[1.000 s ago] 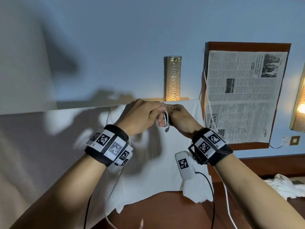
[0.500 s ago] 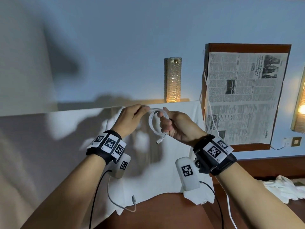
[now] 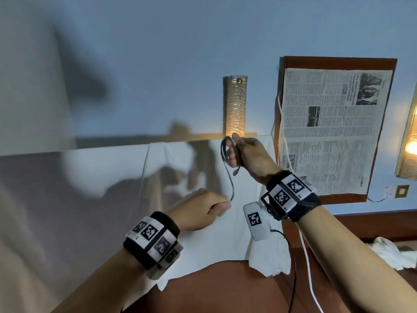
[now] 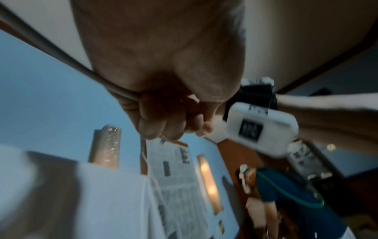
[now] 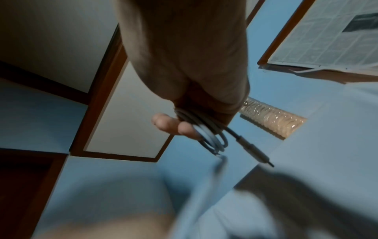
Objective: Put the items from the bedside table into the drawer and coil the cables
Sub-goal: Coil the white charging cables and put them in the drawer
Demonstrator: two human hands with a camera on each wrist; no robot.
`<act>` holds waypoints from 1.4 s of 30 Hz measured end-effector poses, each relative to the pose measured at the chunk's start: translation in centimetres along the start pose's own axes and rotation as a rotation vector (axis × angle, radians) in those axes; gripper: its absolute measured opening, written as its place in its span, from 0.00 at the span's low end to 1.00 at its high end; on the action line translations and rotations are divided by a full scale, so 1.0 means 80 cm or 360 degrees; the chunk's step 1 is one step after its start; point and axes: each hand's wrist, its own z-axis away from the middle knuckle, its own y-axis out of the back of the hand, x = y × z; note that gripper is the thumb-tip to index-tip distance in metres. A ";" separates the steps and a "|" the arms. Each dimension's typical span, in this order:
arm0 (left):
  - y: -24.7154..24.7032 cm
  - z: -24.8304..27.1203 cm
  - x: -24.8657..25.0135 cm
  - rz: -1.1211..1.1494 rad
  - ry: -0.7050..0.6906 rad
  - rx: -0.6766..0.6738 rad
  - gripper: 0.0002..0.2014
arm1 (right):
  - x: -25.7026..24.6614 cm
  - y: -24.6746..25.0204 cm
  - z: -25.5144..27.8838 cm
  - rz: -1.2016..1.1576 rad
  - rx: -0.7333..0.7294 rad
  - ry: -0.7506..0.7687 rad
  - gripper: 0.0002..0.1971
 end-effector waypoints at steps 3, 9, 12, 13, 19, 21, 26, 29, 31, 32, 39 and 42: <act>0.034 -0.013 0.026 0.0093 -0.0109 0.0077 0.16 | 0.006 -0.003 0.005 0.0189 -0.0061 0.0009 0.20; 0.072 -0.025 0.014 -0.0048 -0.0110 0.0614 0.13 | 0.000 -0.001 0.014 0.0440 -0.0216 0.0084 0.24; 0.074 -0.035 0.007 -0.0051 -0.0148 0.0814 0.15 | 0.000 -0.003 0.017 0.0466 -0.0329 0.0088 0.29; 0.075 -0.038 0.002 -0.0053 -0.0113 0.0890 0.15 | 0.000 -0.005 0.017 0.0434 -0.0363 0.0069 0.29; 0.068 -0.045 -0.023 0.0384 0.0176 0.1073 0.12 | 0.002 -0.008 0.012 0.0091 -0.0503 -0.0148 0.21; 0.067 -0.045 -0.021 0.0564 0.0295 0.0906 0.10 | 0.004 -0.010 0.007 0.0006 -0.0508 -0.0205 0.20; 0.068 -0.048 -0.014 0.1274 0.0582 0.0644 0.21 | 0.008 -0.012 -0.006 -0.0085 -0.0396 -0.0262 0.21; 0.066 -0.048 -0.013 0.1511 0.0569 0.0593 0.16 | 0.006 -0.012 -0.008 -0.0209 -0.0282 -0.0324 0.20; 0.064 -0.047 -0.011 0.1539 0.0560 0.0597 0.15 | 0.006 -0.013 -0.007 -0.0259 -0.0265 -0.0350 0.20; 0.063 -0.046 -0.009 0.1480 0.0576 0.0607 0.15 | 0.007 -0.013 -0.006 -0.0247 -0.0273 -0.0356 0.20; 0.059 -0.043 -0.012 0.1036 0.0684 0.0878 0.19 | 0.015 -0.002 0.016 0.0082 -0.0264 -0.0222 0.15; 0.057 -0.042 -0.021 0.1041 0.0785 0.0962 0.20 | 0.028 0.006 0.027 0.0280 -0.0187 -0.0190 0.09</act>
